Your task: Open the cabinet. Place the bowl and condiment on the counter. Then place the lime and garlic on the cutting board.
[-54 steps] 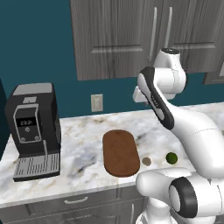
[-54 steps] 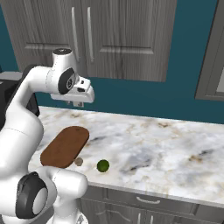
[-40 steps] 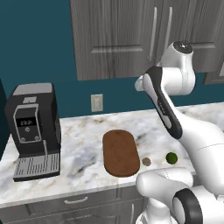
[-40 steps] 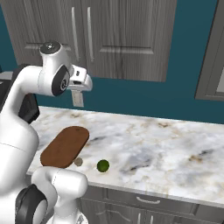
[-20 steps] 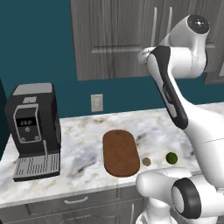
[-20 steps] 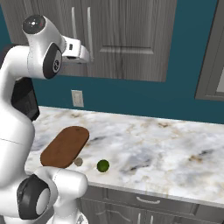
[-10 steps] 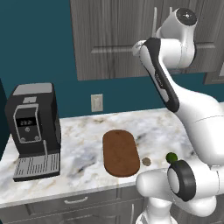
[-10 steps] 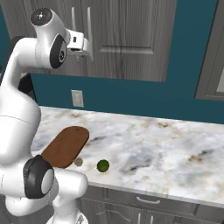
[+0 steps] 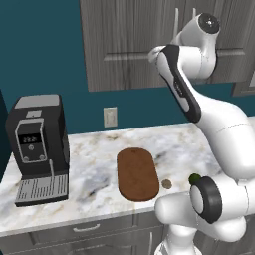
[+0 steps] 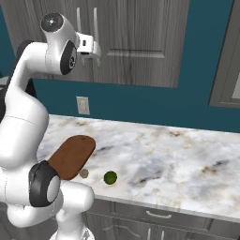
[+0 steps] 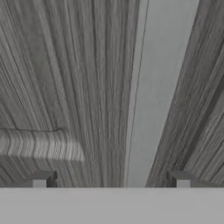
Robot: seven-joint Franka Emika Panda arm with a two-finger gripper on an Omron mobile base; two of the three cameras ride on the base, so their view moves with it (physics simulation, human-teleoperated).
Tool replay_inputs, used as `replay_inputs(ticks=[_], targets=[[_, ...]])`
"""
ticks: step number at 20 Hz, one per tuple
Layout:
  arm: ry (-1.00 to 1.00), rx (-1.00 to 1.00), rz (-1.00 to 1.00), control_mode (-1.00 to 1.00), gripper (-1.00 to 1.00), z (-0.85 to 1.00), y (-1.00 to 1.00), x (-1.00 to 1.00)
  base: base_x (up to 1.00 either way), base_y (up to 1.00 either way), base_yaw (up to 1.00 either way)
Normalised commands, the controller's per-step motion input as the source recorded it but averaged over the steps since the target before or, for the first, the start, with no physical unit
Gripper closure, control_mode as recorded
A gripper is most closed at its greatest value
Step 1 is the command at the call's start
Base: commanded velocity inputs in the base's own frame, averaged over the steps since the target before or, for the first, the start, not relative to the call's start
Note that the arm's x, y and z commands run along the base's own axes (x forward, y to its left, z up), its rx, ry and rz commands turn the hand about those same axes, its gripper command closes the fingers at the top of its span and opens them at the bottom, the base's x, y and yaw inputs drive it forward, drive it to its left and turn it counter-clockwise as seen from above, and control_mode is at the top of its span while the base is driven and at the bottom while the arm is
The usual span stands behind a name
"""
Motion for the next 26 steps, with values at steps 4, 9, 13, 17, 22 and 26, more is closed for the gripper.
replay_inputs(ticks=[4,9,13,17,22,26], targets=[[-0.09,0.0,0.04,-1.0,-1.0,-0.31,0.01,0.45,0.0,0.0,0.0],[0.0,-0.01,-0.01,-1.0,1.0,-0.24,0.25,0.6,0.0,0.0,0.0],[0.0,-0.02,-0.13,-1.0,1.0,-0.28,0.41,0.44,0.0,0.0,0.0],[0.01,0.01,-0.04,-1.0,1.0,-0.08,0.04,-0.02,0.0,0.0,0.0],[-0.04,0.34,0.09,-1.0,1.0,-0.09,0.03,-0.01,0.0,0.0,0.0],[-0.12,0.47,0.29,-1.0,1.0,-0.08,0.19,-0.01,0.0,0.0,0.0]])
